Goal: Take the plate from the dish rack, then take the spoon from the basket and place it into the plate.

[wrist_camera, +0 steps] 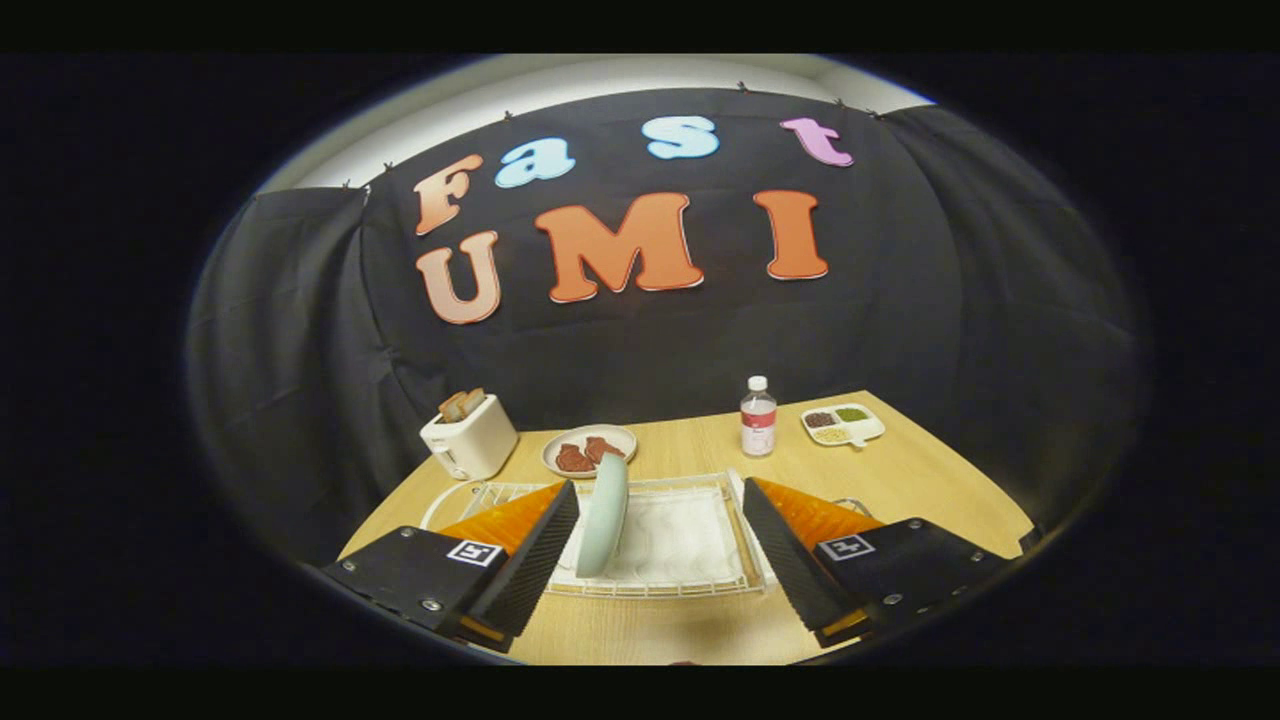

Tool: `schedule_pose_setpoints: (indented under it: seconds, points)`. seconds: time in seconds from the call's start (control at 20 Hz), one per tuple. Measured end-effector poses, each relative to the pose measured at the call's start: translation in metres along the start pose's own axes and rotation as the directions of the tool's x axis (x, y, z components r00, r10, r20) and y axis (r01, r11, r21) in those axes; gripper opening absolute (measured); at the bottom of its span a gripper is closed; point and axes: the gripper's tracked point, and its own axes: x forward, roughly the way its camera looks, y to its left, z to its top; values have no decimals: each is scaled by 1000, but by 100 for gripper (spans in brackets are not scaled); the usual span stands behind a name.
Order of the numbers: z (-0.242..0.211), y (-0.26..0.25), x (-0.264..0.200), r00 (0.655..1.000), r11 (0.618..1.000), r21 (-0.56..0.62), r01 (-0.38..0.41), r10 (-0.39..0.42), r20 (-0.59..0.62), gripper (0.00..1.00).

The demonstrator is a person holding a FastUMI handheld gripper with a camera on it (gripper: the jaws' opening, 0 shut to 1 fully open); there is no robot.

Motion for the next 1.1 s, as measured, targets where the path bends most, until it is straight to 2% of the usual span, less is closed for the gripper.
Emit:
schedule_pose_setpoints:
  seconds: [0.3,0.6,0.8,1.0,1.05,1.1]
  points:
    - [-33,23,60,991,997,-78,-8,-3,-137,99]
    - [-67,33,105,960,996,-75,37,-56,-273,99]
    - [-83,31,116,940,993,-87,77,-102,-326,82]
    - [-96,32,125,918,994,-54,99,-112,-381,55]
    - [-99,29,124,910,991,-57,117,-130,-393,43]
    - [-98,25,125,906,988,-57,142,-153,-395,37]
